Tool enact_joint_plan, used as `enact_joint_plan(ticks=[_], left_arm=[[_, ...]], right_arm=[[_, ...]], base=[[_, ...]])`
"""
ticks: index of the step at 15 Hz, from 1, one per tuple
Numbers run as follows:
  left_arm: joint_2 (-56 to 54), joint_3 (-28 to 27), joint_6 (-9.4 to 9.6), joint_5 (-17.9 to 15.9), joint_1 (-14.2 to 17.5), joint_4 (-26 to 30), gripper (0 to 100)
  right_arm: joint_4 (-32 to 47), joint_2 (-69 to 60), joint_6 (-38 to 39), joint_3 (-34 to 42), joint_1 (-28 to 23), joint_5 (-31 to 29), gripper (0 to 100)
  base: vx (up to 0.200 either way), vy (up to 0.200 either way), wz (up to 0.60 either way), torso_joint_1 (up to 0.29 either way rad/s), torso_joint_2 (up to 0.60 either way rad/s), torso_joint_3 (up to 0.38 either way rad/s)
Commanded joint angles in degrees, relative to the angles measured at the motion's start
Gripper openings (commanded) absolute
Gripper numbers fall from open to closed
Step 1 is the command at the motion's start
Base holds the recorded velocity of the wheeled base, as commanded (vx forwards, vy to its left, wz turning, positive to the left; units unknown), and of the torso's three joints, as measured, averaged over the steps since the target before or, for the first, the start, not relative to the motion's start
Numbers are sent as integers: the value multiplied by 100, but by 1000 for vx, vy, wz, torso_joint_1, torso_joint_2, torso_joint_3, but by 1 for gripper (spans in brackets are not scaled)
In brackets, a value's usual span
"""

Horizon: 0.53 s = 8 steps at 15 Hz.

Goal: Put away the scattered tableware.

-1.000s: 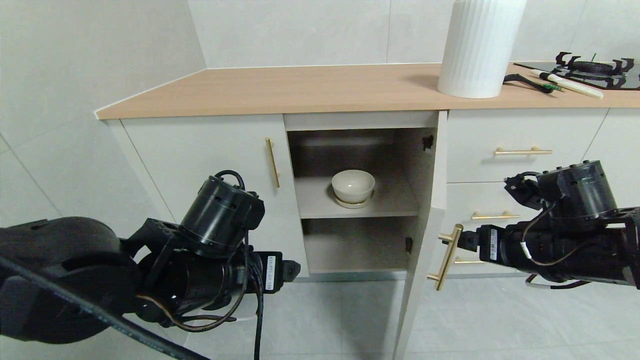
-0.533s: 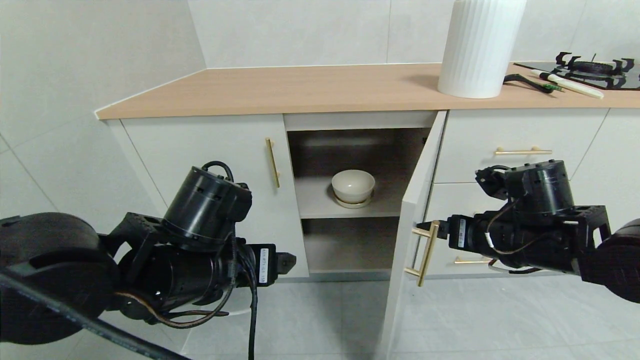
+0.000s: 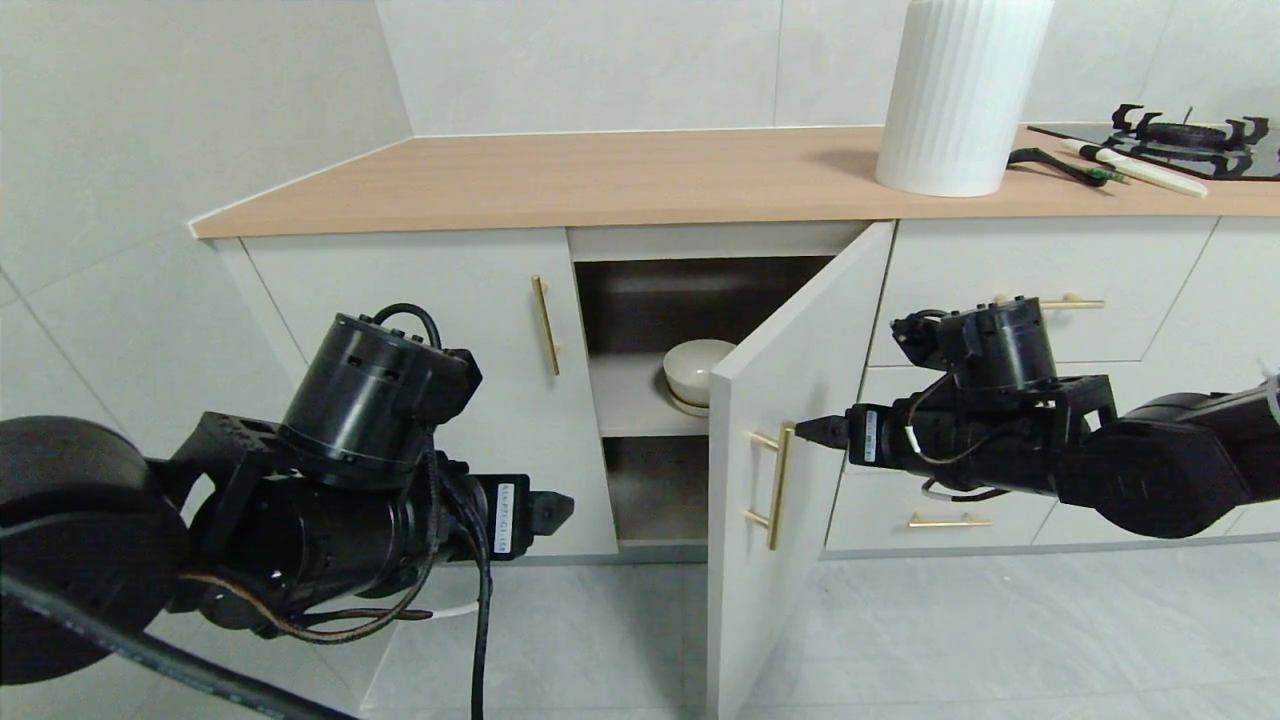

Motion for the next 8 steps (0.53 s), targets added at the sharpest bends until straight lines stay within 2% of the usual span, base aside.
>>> enact_joint_plan(ticks=[1, 5, 8], left_arm=[[-5, 5, -6, 3, 13, -1, 100], [21, -21, 3, 3, 110, -1, 100], [83, -13, 3, 3, 163, 8, 100]], right_arm=[[-12, 238, 16, -64, 3, -14, 100], [-627, 519, 157, -55, 12, -40, 100], [-680, 581, 271, -46, 3, -49, 100]], base=[[0, 0, 0, 0, 0, 0], [0, 0, 0, 0, 0, 0], [200, 0, 0, 1, 2, 4]])
